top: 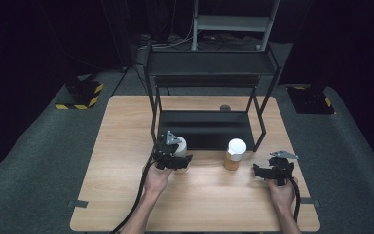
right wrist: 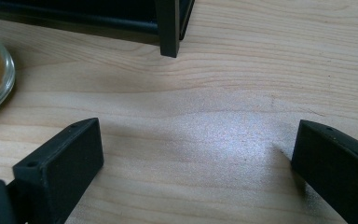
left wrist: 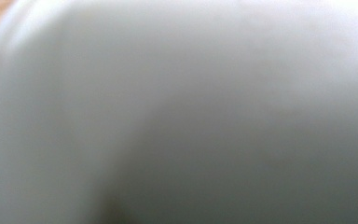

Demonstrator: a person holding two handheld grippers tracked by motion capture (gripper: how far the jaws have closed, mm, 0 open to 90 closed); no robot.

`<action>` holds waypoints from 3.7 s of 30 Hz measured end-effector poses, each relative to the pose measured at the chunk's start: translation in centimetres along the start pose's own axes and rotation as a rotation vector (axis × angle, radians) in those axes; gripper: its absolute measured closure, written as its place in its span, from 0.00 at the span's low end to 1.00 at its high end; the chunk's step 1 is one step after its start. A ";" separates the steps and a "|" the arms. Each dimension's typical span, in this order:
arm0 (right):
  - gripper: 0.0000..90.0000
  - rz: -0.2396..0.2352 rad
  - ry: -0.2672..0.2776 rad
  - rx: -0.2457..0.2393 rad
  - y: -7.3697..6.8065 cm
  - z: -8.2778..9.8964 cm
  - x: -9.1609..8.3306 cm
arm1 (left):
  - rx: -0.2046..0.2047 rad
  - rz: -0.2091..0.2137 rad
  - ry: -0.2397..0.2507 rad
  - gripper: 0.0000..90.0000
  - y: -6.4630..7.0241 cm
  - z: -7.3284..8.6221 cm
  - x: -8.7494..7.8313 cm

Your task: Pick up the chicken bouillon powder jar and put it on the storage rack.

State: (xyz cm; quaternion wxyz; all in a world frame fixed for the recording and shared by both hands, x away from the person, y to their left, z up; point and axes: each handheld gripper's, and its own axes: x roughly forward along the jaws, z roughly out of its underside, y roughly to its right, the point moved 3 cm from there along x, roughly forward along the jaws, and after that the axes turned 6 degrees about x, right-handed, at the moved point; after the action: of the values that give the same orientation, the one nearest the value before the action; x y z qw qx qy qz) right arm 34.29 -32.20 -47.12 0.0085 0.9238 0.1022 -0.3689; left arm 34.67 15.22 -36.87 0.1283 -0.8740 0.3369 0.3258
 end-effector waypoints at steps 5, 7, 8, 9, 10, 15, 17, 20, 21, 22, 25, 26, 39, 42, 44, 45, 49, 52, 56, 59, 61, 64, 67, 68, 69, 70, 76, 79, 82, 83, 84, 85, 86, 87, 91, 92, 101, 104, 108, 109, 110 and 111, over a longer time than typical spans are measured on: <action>0.02 0.000 0.000 0.000 0.0 0.0 0.0 | 0.026 0.008 -0.004 0.36 -0.6 -2.6 -1.4; 0.02 0.000 0.000 0.000 0.0 0.0 0.0 | 0.032 0.012 -0.003 0.36 -0.9 -3.7 -2.0; 0.02 0.000 0.000 0.000 0.0 0.0 0.0 | 0.032 0.012 -0.003 0.36 -0.9 -3.7 -2.0; 0.02 0.000 0.000 0.000 0.0 0.0 0.0 | 0.034 0.022 -0.004 0.36 -1.3 -5.1 -2.8; 0.02 0.000 0.000 0.000 0.0 0.0 0.0 | 0.034 0.022 -0.004 0.36 -1.3 -5.1 -2.8; 0.02 -0.001 0.000 0.000 0.0 0.0 0.0 | 0.048 0.043 0.007 0.36 -2.2 -8.4 -4.7; 0.02 -0.001 0.000 0.000 0.0 0.0 0.0 | 0.053 0.059 0.015 0.36 -2.6 -10.4 -5.7; 0.02 -0.001 0.000 0.000 0.0 0.0 0.0 | 0.063 0.067 0.014 0.36 -2.6 -12.3 -6.5; 0.02 -0.001 0.000 0.000 0.0 0.0 0.0 | 0.072 0.069 0.010 0.36 -2.7 -13.0 -6.7; 0.02 -0.001 0.000 0.000 0.0 0.0 0.0 | 0.078 0.070 0.009 0.36 -2.6 -13.7 -6.9; 0.02 -0.001 0.000 0.001 0.0 0.0 0.0 | 0.086 0.079 0.007 0.36 -2.8 -15.4 -7.4; 0.02 -0.001 0.000 0.001 0.0 0.0 0.0 | 0.086 0.080 0.006 0.36 -2.8 -16.0 -7.6; 0.02 -0.001 -0.001 0.002 0.0 0.0 0.0 | 0.071 0.060 -0.014 0.36 -3.6 -21.9 -9.4; 0.02 -0.001 -0.002 0.003 0.0 0.0 0.0 | 0.063 0.031 -0.017 0.36 -3.6 -23.6 -10.0; 0.02 -0.002 -0.001 0.003 0.0 0.0 0.0 | 0.060 0.026 -0.017 0.36 -3.7 -24.0 -10.2; 0.02 -0.001 -0.001 0.003 0.0 0.0 0.0 | 0.045 0.021 -0.013 0.36 -4.0 -24.6 -10.4; 0.02 -0.002 -0.001 0.002 0.0 0.0 0.0 | 0.031 -0.001 -0.006 0.36 -4.1 -25.5 -10.7; 0.02 -0.002 -0.001 0.003 0.0 0.0 0.0 | 0.013 -0.023 -0.007 0.36 -4.4 -26.7 -10.7; 0.02 -0.002 -0.001 0.002 0.0 0.0 0.0 | -0.013 -0.059 -0.017 0.36 -4.5 -27.8 -10.6; 0.02 -0.001 -0.001 0.002 0.0 0.0 0.0 | -0.031 -0.090 -0.024 0.36 -4.4 -28.6 -10.4; 0.02 -0.002 0.000 0.000 0.0 0.0 0.0 | -0.041 -0.100 -0.025 0.36 -4.4 -28.9 -10.3; 0.02 -0.002 0.000 0.000 0.0 0.0 0.0 | -0.089 -0.122 -0.025 0.36 -5.0 -29.4 -9.8; 0.02 -0.002 0.000 0.000 0.0 0.0 0.0 | -0.106 -0.154 -0.032 0.36 -5.1 -29.8 -9.2; 0.02 -0.002 0.000 0.000 0.0 0.0 0.0 | -0.111 -0.163 -0.034 0.36 -5.1 -30.0 -9.0; 0.02 -0.002 0.000 0.000 0.0 0.0 0.0 | -0.117 -0.169 -0.037 0.36 -5.2 -30.2 -8.8; 0.02 -0.002 0.000 0.000 0.0 0.0 0.0 | -0.127 -0.177 -0.035 0.36 -5.2 -30.3 -8.6; 0.02 -0.001 0.001 0.000 0.0 0.0 0.0 | -0.151 -0.248 -0.058 0.36 -5.1 -31.1 -7.1; 0.02 -0.001 0.001 0.000 0.0 0.0 0.0 | -0.159 -0.289 -0.062 0.37 -4.9 -31.6 -6.7; 0.02 -0.001 0.000 0.000 0.0 0.0 0.0 | -0.159 -0.300 -0.064 0.37 -4.8 -31.8 -6.5; 0.02 -0.002 0.000 0.000 0.0 0.0 0.0 | -0.159 -0.306 -0.063 0.37 -4.8 -31.9 -6.3; 0.02 -0.002 0.000 0.000 0.0 0.0 0.0 | -0.159 -0.306 -0.063 0.37 -4.8 -31.9 -6.3; 0.02 -0.002 0.001 -0.001 0.0 0.0 0.0 | -0.160 -0.306 -0.060 0.37 -4.8 -31.8 -6.3; 0.02 -0.002 0.001 -0.001 0.0 0.0 0.0 | -0.168 -0.306 -0.053 0.37 -4.9 -31.8 -6.0; 0.02 -0.002 0.001 -0.001 0.0 0.0 0.0 | -0.170 -0.309 -0.048 0.37 -5.0 -31.7 -5.9; 0.02 -0.002 0.002 -0.001 0.0 0.0 0.0 | -0.175 -0.300 -0.047 0.37 -5.4 -31.6 -5.5; 0.02 -0.002 0.002 -0.001 0.0 0.0 0.0 | -0.173 -0.301 -0.044 0.37 -5.4 -31.5 -5.4; 0.02 -0.002 0.001 -0.001 0.0 0.0 0.0 | -0.151 -0.300 -0.030 0.37 -5.4 -31.0 -5.0; 0.02 -0.002 0.001 -0.001 0.0 0.0 0.0 | -0.141 -0.294 -0.027 0.36 -5.4 -30.8 -5.1; 0.02 -0.002 0.000 0.000 0.0 0.0 0.0 | -0.143 -0.285 -0.020 0.36 -5.5 -30.5 -5.2; 0.02 -0.002 0.000 0.000 0.0 0.0 0.0 | -0.142 -0.287 -0.017 0.36 -5.4 -30.4 -5.1; 0.02 -0.002 0.000 0.000 0.0 0.0 0.0 | -0.140 -0.287 -0.017 0.36 -5.4 -30.4 -5.1; 0.02 -0.002 0.001 0.000 0.0 0.0 0.0 | -0.139 -0.286 -0.019 0.36 -5.4 -30.4 -5.2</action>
State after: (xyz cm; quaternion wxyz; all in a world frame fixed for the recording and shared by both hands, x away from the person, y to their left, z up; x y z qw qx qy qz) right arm 34.30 -32.23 -47.13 0.0079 0.9238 0.1031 -0.3687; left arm 50.11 8.36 -10.53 0.1156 -0.9168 0.1842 0.3350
